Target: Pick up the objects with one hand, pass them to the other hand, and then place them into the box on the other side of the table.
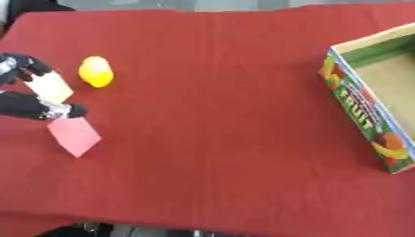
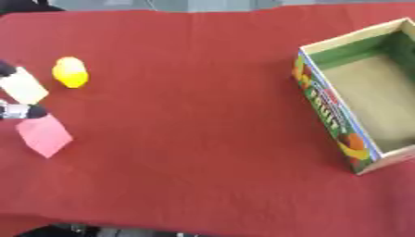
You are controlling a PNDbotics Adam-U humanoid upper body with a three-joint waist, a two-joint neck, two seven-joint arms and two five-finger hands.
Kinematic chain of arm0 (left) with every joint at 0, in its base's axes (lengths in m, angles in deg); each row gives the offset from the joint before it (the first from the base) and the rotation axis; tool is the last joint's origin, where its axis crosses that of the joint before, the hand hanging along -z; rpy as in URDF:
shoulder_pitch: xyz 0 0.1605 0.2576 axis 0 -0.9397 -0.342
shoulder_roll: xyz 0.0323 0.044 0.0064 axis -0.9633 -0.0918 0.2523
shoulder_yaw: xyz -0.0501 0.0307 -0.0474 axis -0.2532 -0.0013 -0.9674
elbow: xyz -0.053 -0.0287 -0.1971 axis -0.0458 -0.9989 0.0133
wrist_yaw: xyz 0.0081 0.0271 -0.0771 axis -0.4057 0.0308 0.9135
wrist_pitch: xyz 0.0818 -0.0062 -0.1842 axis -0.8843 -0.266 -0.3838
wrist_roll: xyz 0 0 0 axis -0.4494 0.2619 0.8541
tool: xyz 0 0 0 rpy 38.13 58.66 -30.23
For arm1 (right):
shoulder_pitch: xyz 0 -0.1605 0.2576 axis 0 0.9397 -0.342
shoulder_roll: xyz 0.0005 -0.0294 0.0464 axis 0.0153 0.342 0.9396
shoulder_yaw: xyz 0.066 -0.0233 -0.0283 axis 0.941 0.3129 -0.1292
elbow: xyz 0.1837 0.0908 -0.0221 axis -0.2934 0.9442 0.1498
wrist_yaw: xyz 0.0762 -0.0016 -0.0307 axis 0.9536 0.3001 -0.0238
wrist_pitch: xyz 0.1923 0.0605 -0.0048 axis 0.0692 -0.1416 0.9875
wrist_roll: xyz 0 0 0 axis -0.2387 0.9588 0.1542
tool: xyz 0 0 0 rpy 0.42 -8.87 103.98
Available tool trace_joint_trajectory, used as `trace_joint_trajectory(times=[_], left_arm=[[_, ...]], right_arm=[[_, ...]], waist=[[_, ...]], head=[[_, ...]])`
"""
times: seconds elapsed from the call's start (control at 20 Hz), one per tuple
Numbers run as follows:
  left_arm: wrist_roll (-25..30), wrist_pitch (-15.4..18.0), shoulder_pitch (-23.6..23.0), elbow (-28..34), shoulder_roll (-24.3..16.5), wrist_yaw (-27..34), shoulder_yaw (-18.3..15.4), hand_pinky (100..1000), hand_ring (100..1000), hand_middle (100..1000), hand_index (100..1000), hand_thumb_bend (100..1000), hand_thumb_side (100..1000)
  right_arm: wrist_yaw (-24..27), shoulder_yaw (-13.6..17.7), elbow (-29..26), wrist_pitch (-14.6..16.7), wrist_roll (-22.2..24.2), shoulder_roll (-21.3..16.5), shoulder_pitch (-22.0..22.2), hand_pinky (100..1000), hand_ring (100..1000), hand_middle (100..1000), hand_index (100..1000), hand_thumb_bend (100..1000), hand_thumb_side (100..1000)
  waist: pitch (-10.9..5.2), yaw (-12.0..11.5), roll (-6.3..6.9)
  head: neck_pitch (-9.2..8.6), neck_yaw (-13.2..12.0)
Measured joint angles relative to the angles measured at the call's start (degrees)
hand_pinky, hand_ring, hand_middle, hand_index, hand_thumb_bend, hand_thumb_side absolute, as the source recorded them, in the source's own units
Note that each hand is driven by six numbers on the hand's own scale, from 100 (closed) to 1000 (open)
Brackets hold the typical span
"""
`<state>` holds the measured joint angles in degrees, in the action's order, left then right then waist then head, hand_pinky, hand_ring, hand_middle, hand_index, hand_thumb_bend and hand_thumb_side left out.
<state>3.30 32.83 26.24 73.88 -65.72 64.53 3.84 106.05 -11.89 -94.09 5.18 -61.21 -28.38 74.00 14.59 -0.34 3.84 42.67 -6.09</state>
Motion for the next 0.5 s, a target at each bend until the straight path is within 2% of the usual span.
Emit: trace_joint_trajectory(times=[0.2,0.5], left_arm=[[3.2,-0.2,0.4,-0.6,0.0,-1.8,0.6,922,845,789,841,806,409],[5.3,-0.4,0.6,-1.4,0.0,-2.4,1.2,923,851,797,840,821,403]], right_arm=[[0.0,0.0,0.0,-0.1,0.1,0.0,0.0,981,1000,844,960,100,597],[0.0,0.0,0.0,-0.1,0.2,0.0,0.0,980,1000,844,960,100,597]], waist=[[0.0,0.0,0.01],[0.0,0.1,0.05]], head=[[0.02,-1.1],[0.08,-2.4]])
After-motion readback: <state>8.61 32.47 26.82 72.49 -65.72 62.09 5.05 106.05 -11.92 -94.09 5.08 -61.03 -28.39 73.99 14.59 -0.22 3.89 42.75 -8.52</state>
